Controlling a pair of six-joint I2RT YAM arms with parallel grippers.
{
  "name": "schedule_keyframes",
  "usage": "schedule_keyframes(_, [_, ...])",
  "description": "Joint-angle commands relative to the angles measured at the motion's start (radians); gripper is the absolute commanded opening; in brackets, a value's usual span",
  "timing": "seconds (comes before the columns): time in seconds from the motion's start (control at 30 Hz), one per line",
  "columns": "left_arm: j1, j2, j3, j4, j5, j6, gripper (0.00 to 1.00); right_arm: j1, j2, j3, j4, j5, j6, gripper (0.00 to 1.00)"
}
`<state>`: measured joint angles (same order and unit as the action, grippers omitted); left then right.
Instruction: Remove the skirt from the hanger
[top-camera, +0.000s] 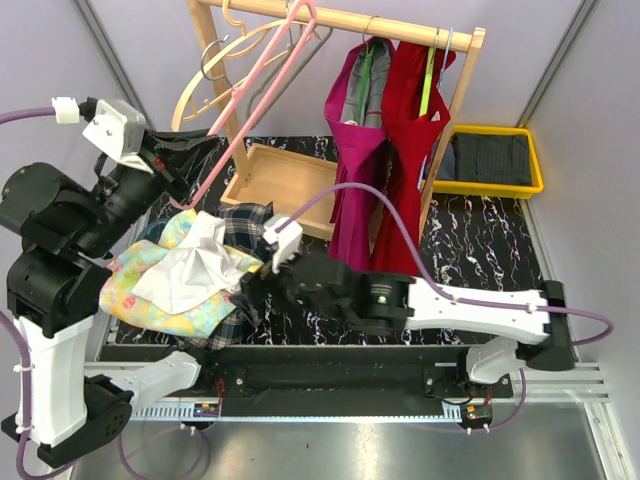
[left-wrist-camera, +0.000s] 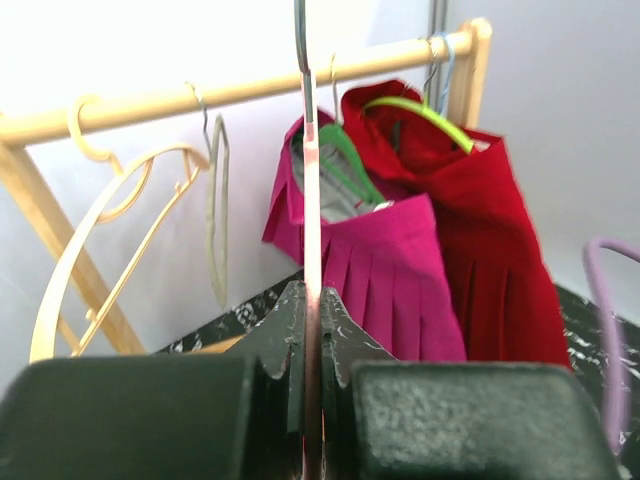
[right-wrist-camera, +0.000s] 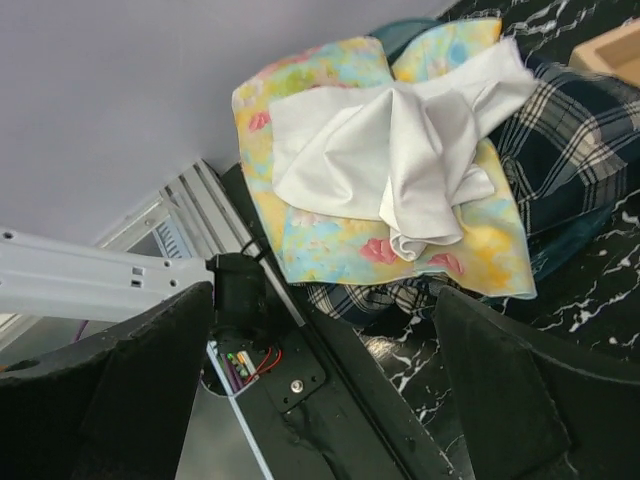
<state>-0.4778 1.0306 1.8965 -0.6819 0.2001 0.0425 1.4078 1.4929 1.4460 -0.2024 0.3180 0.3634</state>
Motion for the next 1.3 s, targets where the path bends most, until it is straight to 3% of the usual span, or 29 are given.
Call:
schedule_keyframes(0.0, [0.001,0.129,0.041,0.055,0.038,-0.033,0.00,0.060,-0.258,-0.056,0.109,0.123,-0.049,1.00])
schedule_keyframes(0.17, [0.001,0.236,0.064,0.038,-0.020,-0.029,0.00,0.160,-0.422,-0.136,0.172,0.277,-0.064,1.00])
schedule_keyframes(0.37, [0.001,0.312,0.090,-0.013,-0.136,0.007,0.00,0.256,-0.532,-0.180,0.253,0.346,-0.060,1.00])
schedule_keyframes(0.67, [-0.015,0.391,0.131,-0.016,-0.198,0.054,0.00,0.296,-0.551,-0.193,0.276,0.372,-0.070,1.00])
schedule_keyframes(0.97, [-0.038,0.627,0.470,0.004,-0.241,0.092,0.00,0.310,-0.579,-0.243,0.287,0.395,-0.038,1.00])
schedule_keyframes(1.27, [-0.047,0.712,0.484,0.054,-0.248,0.146,0.00,0.329,-0.615,-0.285,0.317,0.409,-0.032,1.00])
